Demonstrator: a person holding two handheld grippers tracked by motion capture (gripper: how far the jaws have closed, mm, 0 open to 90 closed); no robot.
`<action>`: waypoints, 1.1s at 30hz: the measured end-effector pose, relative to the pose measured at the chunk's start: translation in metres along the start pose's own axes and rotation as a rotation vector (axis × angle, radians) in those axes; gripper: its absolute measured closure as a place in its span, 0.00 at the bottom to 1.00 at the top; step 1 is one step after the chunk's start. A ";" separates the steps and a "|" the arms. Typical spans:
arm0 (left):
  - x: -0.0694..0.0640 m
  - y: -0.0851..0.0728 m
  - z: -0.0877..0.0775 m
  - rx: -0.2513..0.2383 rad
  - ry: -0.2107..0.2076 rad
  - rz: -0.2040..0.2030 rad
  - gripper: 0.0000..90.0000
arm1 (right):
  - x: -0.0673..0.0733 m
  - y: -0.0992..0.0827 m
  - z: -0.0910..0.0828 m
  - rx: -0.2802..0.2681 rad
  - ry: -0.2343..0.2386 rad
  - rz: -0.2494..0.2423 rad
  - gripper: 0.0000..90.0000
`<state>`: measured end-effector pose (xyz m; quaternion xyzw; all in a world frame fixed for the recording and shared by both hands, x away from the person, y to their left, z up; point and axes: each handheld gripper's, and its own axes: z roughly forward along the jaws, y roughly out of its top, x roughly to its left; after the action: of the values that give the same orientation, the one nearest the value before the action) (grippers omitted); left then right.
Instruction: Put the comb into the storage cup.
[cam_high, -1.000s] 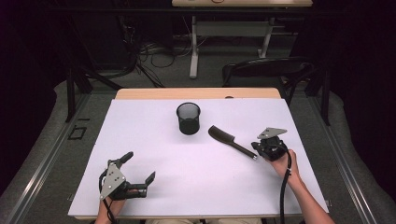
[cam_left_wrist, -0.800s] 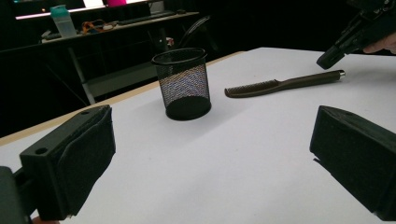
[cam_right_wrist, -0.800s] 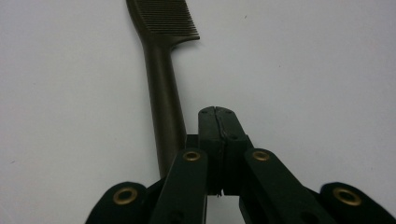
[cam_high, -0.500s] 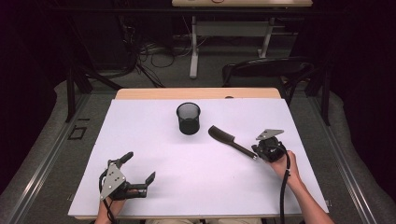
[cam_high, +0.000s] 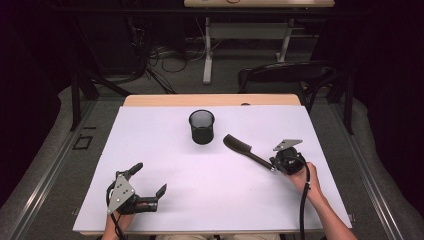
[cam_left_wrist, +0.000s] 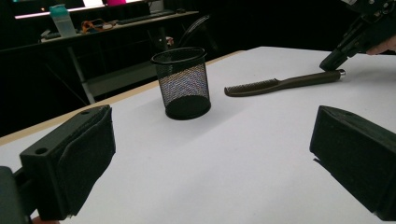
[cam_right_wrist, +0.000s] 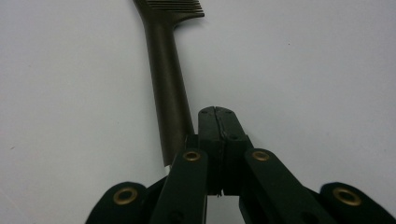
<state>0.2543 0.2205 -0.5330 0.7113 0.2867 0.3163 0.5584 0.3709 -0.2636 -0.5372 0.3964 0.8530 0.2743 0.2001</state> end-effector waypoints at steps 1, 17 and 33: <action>0.000 0.000 0.000 -0.001 0.000 -0.001 0.00 | 0.000 0.000 0.000 0.001 0.001 -0.001 1.00; 0.000 0.000 0.000 -0.002 -0.002 -0.001 0.00 | 0.005 0.000 0.001 0.030 0.019 0.011 1.00; 0.000 0.000 0.000 -0.005 -0.002 -0.002 0.00 | -0.001 0.006 -0.013 -0.016 0.008 0.050 0.72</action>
<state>0.2541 0.2201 -0.5325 0.7099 0.2860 0.3156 0.5610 0.3675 -0.2653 -0.5228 0.4148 0.8414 0.2877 0.1931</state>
